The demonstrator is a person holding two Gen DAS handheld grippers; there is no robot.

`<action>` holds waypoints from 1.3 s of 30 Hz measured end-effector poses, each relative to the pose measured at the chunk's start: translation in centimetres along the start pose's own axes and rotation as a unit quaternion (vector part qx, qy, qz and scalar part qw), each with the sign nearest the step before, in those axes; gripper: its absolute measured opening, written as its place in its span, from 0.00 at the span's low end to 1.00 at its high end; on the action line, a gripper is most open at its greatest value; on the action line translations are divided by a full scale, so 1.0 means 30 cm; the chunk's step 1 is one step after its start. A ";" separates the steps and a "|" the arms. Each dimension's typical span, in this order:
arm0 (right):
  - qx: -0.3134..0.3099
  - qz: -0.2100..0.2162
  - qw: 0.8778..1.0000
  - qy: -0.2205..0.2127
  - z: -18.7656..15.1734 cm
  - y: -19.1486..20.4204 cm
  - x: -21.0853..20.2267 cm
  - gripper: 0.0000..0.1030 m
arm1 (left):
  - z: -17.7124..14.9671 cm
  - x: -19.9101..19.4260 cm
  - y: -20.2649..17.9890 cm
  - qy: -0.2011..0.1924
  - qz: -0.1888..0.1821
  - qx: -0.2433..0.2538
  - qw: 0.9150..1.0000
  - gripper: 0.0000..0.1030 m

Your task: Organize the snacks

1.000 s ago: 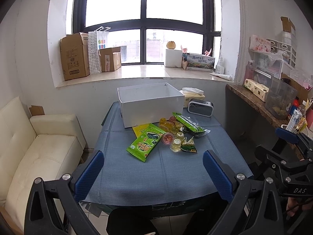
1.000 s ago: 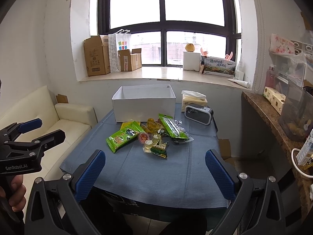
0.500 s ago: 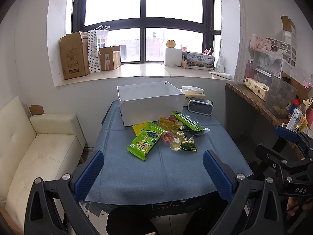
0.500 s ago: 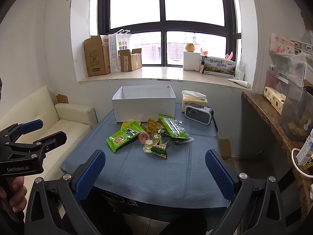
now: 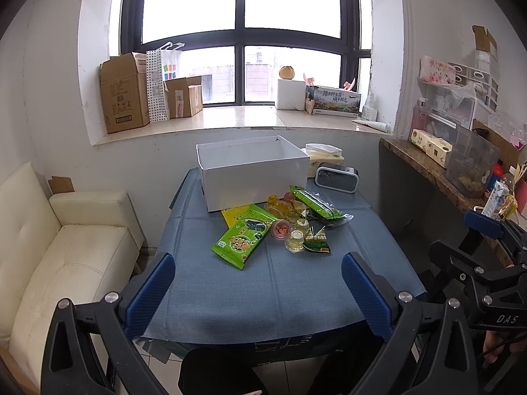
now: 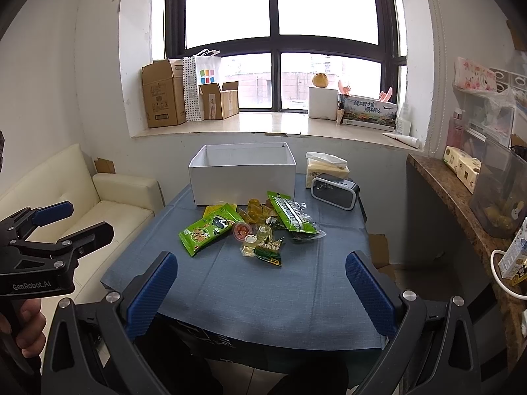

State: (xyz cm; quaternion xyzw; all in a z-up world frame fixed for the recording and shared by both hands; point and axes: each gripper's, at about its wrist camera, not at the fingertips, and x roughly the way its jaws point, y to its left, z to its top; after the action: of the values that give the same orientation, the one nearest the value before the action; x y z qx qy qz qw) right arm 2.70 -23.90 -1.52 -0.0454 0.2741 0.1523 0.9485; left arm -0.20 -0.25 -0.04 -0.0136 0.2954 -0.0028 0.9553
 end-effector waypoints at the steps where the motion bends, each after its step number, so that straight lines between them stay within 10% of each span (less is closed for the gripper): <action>1: 0.000 0.000 1.000 0.000 0.000 0.000 0.000 1.00 | 0.001 0.001 -0.001 0.000 0.000 0.000 1.000 1.00; 28: -0.004 0.011 1.000 -0.001 -0.006 -0.011 0.014 1.00 | -0.007 0.017 -0.003 0.006 0.000 0.000 1.000 1.00; 39: -0.020 0.040 0.999 0.023 0.049 -0.129 0.368 1.00 | 0.006 0.230 0.030 0.042 -0.001 -0.006 0.999 1.00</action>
State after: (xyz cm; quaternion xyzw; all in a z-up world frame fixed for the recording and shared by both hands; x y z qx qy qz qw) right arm 13.52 -24.42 -6.16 -0.0566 0.2947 0.1941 0.9340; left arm 5.61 0.56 -3.82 -0.0191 0.3348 -0.0025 0.9421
